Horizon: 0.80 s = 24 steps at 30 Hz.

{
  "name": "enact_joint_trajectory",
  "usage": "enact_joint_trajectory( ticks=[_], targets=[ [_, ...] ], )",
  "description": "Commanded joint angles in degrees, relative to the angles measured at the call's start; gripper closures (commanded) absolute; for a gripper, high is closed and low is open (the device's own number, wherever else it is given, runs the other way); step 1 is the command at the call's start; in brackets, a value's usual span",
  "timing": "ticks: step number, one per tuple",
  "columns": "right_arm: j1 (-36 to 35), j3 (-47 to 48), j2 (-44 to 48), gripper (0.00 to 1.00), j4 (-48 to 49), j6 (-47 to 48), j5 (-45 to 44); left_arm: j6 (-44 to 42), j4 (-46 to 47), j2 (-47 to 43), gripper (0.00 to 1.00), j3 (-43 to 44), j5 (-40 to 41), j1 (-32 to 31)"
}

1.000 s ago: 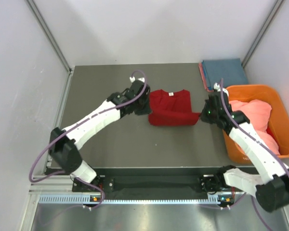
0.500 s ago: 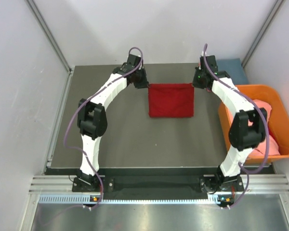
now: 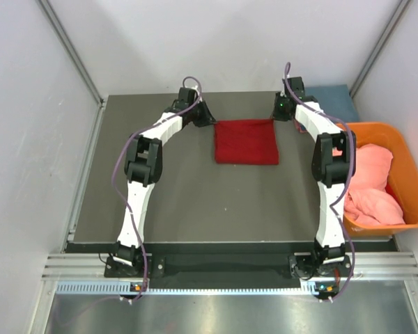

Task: Fold and stack the t-shirts
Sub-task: Fold the tshirt

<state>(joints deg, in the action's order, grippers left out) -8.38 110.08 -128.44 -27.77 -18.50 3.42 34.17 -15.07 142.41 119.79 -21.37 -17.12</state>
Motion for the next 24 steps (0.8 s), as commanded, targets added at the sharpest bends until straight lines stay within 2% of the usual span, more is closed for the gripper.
enact_joint_trajectory(
  ticks=[1,2,3,7,13,16,20,24],
  targets=[
    [1.1,5.8,-1.4,0.71,3.1,2.9,4.0,-1.7,8.1,-1.0,0.78,3.8,-1.8,1.6],
    [1.1,6.6,-1.7,0.68,2.5,3.3,4.0,-1.8,8.5,-1.1,0.7,3.8,-3.2,2.0],
    [1.1,8.6,-2.2,0.68,1.8,3.4,4.4,-1.9,8.6,-1.1,0.68,4.3,-5.4,2.7],
    [1.0,8.4,0.5,0.69,-4.2,2.4,4.0,-3.9,0.9,-4.6,0.69,4.6,-4.5,3.2],
    [-0.5,-6.6,12.4,0.8,-2.2,0.6,7.5,-2.7,3.0,-17.7,0.75,-10.4,-10.2,0.2],
    [-1.0,-13.7,16.7,0.83,1.0,-0.8,14.5,-3.2,4.3,-22.5,0.76,-17.5,-11.1,-2.6],
    [-1.4,-21.3,17.2,0.85,4.5,-2.1,17.6,-4.4,5.5,-24.0,0.76,-25.9,-8.5,-6.2],
    [-1.3,-24.8,13.6,0.87,5.3,-1.8,16.9,-3.2,8.4,-22.1,0.78,-34.0,-4.0,-6.4]
  ],
)
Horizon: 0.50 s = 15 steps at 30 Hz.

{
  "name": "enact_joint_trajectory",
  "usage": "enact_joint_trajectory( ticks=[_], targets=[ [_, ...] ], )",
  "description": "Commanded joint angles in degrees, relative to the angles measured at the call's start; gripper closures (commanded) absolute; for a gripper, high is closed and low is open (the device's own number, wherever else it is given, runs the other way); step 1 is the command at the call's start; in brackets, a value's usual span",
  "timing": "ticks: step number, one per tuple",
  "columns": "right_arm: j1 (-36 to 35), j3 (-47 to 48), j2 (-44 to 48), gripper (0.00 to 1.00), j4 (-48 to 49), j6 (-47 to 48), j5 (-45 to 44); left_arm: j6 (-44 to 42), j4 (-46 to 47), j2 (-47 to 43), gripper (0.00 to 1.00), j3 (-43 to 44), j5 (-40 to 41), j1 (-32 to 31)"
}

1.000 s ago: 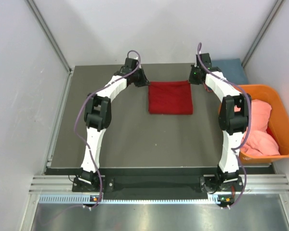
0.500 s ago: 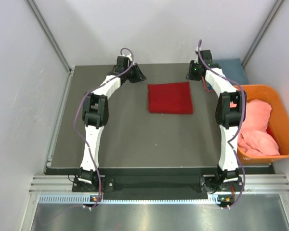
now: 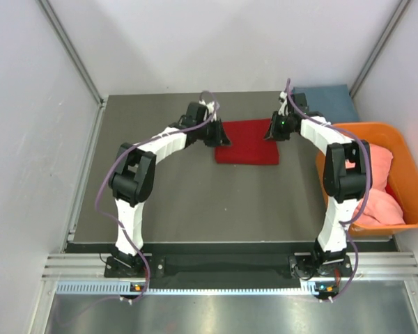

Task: Fold and stack the t-shirts
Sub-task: Fold the tshirt

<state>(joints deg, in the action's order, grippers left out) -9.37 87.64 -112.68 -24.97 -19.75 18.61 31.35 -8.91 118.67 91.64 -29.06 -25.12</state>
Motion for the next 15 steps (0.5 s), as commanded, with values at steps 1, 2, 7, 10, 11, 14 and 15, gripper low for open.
enact_joint_trajectory(
  ticks=[1,2,7,10,11,14,15],
  targets=[
    [-0.3,-2.6,-3.0,0.88,1.7,-0.6,-0.4,-1.0,1.6,2.2,0.79,-6.6,5.4,1.6],
    [-0.3,-2.9,-3.5,0.88,1.2,-0.6,-1.6,-1.3,0.4,3.2,0.79,-7.1,6.5,1.7],
    [-0.2,-4.3,-2.6,0.89,-0.2,0.8,-4.5,-2.0,-6.7,4.9,0.83,-5.3,10.0,2.3],
    [-0.5,-2.5,-0.6,0.89,-2.3,0.7,-4.1,-2.2,-9.5,3.1,0.81,-2.6,10.3,2.3],
    [-0.7,-1.3,0.5,0.89,-2.8,0.7,-3.9,-2.3,-10.2,2.6,0.81,0.0,9.6,2.3],
    [-2.3,-0.3,2.4,0.89,-2.3,0.0,0.0,-1.2,-11.3,2.7,0.8,5.6,5.4,2.3],
    [-3.5,-0.1,2.8,0.89,-1.1,-0.4,1.1,-0.6,-11.4,2.9,0.8,6.9,4.4,2.2]
  ],
)
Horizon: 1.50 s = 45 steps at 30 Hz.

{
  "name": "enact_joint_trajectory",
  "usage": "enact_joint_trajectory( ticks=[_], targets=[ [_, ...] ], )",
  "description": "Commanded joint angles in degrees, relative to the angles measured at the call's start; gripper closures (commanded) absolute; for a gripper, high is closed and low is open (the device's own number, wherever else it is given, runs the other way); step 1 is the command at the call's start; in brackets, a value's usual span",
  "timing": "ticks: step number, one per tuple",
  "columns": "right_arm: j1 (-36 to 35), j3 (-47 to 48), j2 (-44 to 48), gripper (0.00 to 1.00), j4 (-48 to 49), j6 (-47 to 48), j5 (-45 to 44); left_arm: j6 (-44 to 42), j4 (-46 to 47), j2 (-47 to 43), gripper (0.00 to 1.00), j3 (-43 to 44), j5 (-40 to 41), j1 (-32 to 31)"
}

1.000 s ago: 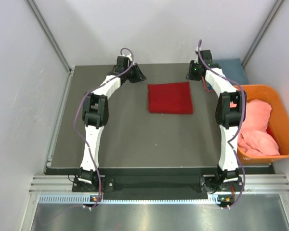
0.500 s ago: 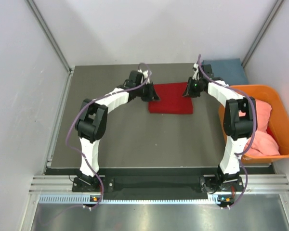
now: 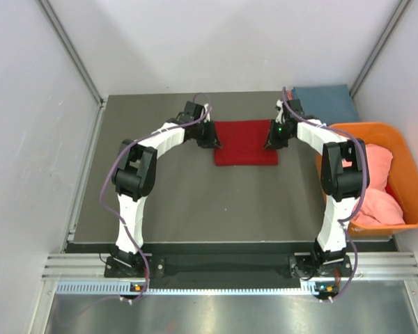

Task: Fold and stack the t-shirts
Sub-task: Fold the tshirt

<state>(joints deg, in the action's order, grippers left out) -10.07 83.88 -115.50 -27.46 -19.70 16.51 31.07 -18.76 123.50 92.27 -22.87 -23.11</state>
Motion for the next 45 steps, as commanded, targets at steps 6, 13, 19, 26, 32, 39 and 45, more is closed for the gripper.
enact_joint_trajectory(
  ticks=[6,13,19,26,32,39,45],
  targets=[
    [-6.3,6.1,3.7,0.86,4.3,-2.4,11.9,3.0,0.6,-0.6,0.78,8.3,-6.8,-0.4],
    [-6.5,-0.3,-0.5,0.86,7.6,-0.5,11.1,5.1,5.1,-0.4,0.8,-5.1,-4.9,-1.1],
    [-5.7,-0.1,-0.7,0.86,4.9,2.1,6.5,4.6,-2.0,1.3,0.82,-2.0,1.9,-1.0],
    [-4.2,3.0,6.8,0.82,-2.6,2.4,-3.8,4.2,-7.0,2.7,0.81,12.7,2.3,-1.1],
    [-1.7,1.4,5.7,0.82,-2.2,3.2,-9.6,5.2,-3.1,7.8,0.8,14.6,-0.9,-1.0],
    [0.0,3.2,0.2,0.83,-0.1,3.9,-18.3,2.6,-2.9,12.2,0.8,13.7,0.5,-0.1],
    [-0.2,6.3,0.0,0.82,-3.1,4.6,-22.0,-1.6,-9.3,9.4,0.76,17.4,2.0,1.6]
  ],
)
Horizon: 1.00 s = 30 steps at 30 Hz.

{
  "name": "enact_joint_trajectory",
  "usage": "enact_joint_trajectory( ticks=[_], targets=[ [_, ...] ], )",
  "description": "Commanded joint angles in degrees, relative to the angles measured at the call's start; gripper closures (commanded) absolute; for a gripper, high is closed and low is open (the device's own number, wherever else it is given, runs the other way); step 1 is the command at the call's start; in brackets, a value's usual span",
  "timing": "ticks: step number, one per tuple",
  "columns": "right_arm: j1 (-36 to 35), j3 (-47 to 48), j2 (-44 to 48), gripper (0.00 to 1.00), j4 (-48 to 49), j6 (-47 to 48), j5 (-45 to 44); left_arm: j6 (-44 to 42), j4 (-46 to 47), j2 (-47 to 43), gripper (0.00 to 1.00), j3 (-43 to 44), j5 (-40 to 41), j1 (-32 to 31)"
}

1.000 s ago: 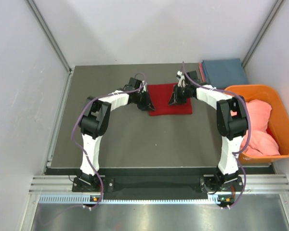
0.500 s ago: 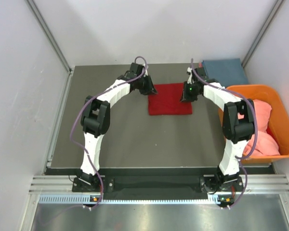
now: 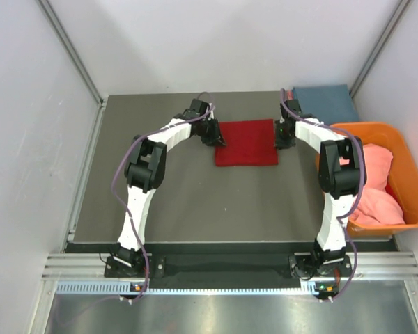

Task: Fold and stack the t-shirts
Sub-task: Fold the tshirt

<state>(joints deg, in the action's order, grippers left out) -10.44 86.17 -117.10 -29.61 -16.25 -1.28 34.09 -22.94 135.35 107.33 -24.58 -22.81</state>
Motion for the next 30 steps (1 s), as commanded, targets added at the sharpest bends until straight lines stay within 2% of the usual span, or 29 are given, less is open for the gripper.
enact_joint_trajectory(
  ticks=[1,4,8,10,12,15,26,27,29,30],
  targets=[
    [0.2,4.5,2.3,0.82,-1.4,1.1,-4.0,-5.2,-7.4,-4.2,0.72,3.6,4.6,1.3],
    [-0.4,3.9,7.2,0.77,-3.2,1.0,-4.3,-7.0,-9.6,-9.1,0.64,2.4,5.4,1.3],
    [-0.5,2.4,10.9,0.69,-4.8,1.7,-1.0,-7.8,-8.5,-14.4,0.57,-4.9,3.3,1.2],
    [-0.5,1.6,12.0,0.66,-5.6,2.4,0.9,-8.1,-8.7,-16.1,0.57,-9.1,2.5,1.2],
    [-0.5,0.2,12.9,0.61,-5.5,2.8,4.4,-7.8,-4.1,-17.3,0.56,-14.1,-1.1,1.2],
    [-0.4,-1.1,13.8,0.57,-5.5,2.9,7.4,-7.1,-2.1,-17.9,0.56,-16.4,-3.7,1.2],
    [0.4,-6.9,17.2,0.53,-3.8,3.6,10.3,-4.4,6.5,-13.5,0.56,-23.3,-5.1,-0.7],
    [0.4,-7.2,17.4,0.53,-3.8,3.4,10.9,-3.9,7.1,-12.6,0.59,-23.5,-5.7,-0.7],
    [0.4,-8.0,18.6,0.52,-3.4,3.0,10.9,-3.3,7.2,-12.1,0.82,-23.4,-5.5,-0.7],
    [0.4,-8.6,18.8,0.52,-3.2,3.0,11.0,-3.6,5.8,-12.2,0.9,-23.0,-4.7,-0.7]
  ],
)
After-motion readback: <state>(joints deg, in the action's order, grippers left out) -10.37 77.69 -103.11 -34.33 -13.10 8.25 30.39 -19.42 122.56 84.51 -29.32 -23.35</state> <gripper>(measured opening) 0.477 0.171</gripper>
